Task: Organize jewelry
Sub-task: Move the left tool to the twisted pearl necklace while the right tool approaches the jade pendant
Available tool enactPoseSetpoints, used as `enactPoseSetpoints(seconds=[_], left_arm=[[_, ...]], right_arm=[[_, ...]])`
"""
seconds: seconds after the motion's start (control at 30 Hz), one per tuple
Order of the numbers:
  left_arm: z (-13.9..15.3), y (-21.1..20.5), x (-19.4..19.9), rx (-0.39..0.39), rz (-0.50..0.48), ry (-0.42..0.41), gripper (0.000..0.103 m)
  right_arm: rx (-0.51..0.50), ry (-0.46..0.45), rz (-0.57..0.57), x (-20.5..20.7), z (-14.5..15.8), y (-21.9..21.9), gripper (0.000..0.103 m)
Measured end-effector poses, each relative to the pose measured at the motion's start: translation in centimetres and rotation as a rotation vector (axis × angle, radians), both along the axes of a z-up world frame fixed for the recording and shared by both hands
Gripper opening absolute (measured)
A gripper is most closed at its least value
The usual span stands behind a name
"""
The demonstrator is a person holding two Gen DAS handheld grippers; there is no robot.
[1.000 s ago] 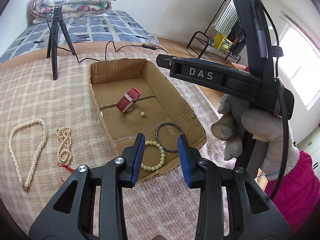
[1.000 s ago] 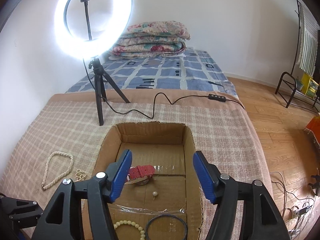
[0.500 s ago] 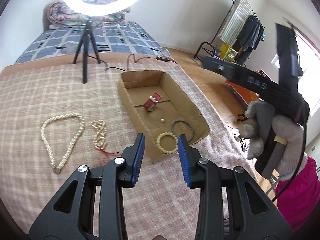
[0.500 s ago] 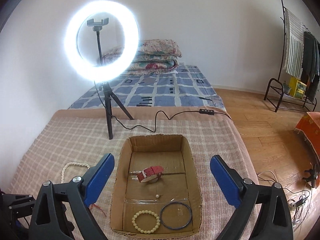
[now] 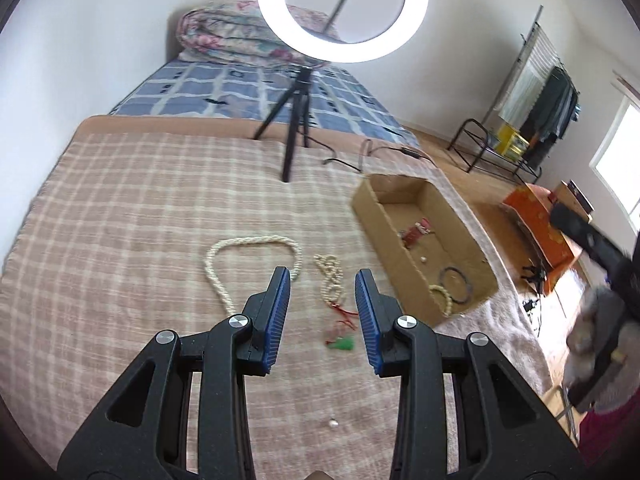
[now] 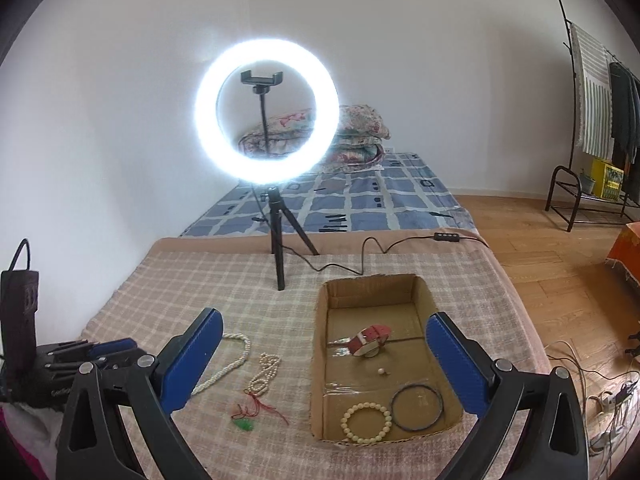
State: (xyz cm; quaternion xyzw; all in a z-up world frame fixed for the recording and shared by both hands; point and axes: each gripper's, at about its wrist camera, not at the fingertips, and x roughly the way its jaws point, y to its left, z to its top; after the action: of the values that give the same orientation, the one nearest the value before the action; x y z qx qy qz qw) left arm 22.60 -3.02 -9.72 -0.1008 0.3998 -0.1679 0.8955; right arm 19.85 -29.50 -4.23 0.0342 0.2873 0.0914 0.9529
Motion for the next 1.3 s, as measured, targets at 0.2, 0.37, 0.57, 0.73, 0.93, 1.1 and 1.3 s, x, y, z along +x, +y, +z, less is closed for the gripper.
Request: enactPoseSetpoints(seconds=[0.2,0.37,0.57,0.73,0.93,1.1,1.3], left_arm=[[-1.5,2.9,2.1,-0.01,0.034,0.062,0.034],[-3.2,4.1,3.3,-0.019,0.046,0.122,0.034],[-5.4,5.3,5.0,-0.05,0.062,0.204,0.034],[-7.5,5.7,6.3,-0.073,0.08,0.274,0.034],[-8.9,5.3,7.3,-0.073,0.079,0.312,0.033],[-10.1,5.5,7.8,-0.074,0.083,0.342,0.033],[-11.2,6.0,8.9,-0.121,0.102,0.381,0.033]], right_arm=[[-0.02,0.066,0.119,-1.1,-3.1,4.4,0.093],[-0.041,0.173,0.249,-1.3,-7.1,7.0,0.075],[-0.164,0.275,0.433,-1.5,-12.0,9.9,0.049],[-0.152,0.361,0.454,0.0,-15.6,9.8,0.041],[-0.193,0.406,0.471,1.8,-17.9,10.6,0.038],[-0.206,0.404,0.466,3.2,-18.7,11.2,0.038],[-0.187,0.418,0.482,4.5,-19.7,12.0,0.038]])
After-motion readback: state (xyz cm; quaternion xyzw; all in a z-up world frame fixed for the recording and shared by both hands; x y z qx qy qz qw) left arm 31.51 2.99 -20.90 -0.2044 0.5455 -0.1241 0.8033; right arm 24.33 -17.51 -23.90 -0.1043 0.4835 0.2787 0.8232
